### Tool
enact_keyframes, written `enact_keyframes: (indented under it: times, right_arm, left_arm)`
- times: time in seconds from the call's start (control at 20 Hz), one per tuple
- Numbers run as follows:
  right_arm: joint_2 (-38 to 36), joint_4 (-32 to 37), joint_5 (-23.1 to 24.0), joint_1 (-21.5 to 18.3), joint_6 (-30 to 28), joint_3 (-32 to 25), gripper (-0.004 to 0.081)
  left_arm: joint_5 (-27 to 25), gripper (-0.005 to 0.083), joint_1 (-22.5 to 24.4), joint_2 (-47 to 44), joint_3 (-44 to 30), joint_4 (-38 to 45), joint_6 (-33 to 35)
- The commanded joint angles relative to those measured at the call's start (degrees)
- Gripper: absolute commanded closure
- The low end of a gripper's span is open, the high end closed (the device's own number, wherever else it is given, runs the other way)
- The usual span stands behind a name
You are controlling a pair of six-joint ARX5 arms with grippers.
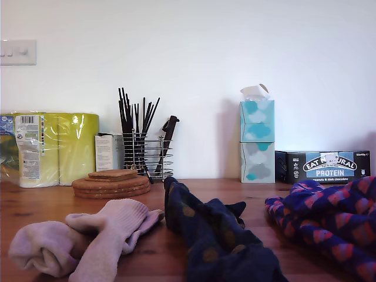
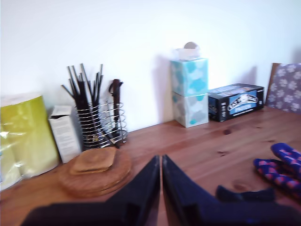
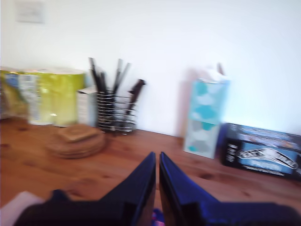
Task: Pair up the socks based on colour and pattern, by placing each sock on top of its pair
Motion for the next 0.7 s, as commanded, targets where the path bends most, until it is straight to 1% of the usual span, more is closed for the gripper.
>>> enact_keyframes:
  times: [0.0,0.05,0.1,0.2,0.25,0.3,0.4,0.45,0.5,0.55,0.6,0.65]
  right_arm:
    - [-1.64,0.72,3.87,-0.63,0.46,-0.85,0.0782]
    - [-2.75,1.33,4.24,-1.46,0.48,-0.85,0.0782]
    - [-4.33,1.49,3.58,-2.43,0.46,-0.85,0.0782]
    - [-6.08,2.32,-1.49,-3.67,0.59,-1.01,0.0782]
    - [-6.1,3.13,-2.86,-4.17,0.81,-1.29,0.0782]
    - [-6.03,4.74,-2.84,-4.92,-0.11,-2.21,0.0782]
    - [-6.01,13.6,-2.86,-7.19,-2.1,-6.95,0.0782]
    - [-5.92,17.97,-2.95,-9.09,-2.56,-9.9,0.0782]
    - [-5.68,21.68,-4.55,-11.1,-2.54,-12.46,0.0782]
    - [-5.62,23.3,-6.23,-13.22,-3.19,-14.27,0.0782]
    - [-5.44,23.15,-8.26,-15.93,-3.32,-15.15,0.0782]
    - [-5.38,22.77,-10.05,-18.51,-4.66,-15.26,0.0782]
  left_arm:
    - [-1.9,0.0797,0.26,-0.2,-0.72,0.07,0.09]
    - [-1.44,0.0797,0.33,-0.2,-0.72,0.7,-0.22]
    - [0.28,0.0797,0.33,-0.2,-0.72,1.51,-0.61]
    - [3.21,0.0797,0.33,-0.17,-0.72,0.94,-1.14]
    - [4.13,0.0797,0.33,-0.15,-0.92,0.79,-1.33]
    - [4.66,0.0797,0.33,-0.15,-1.18,0.87,-1.44]
    - [4.72,0.0797,0.33,-0.15,-2.14,1.9,-1.44]
    - [4.72,0.0797,0.33,-0.15,-2.73,2.86,-1.44]
    - [4.7,0.0797,0.33,-0.15,-3.1,3.41,-1.42]
    - [4.7,0.0797,0.33,-0.15,-3.3,3.89,-1.38]
    - [4.7,0.0797,0.33,-0.15,-3.39,3.87,-1.38]
    - [4.7,0.0797,0.33,-0.15,-3.39,3.87,-1.25]
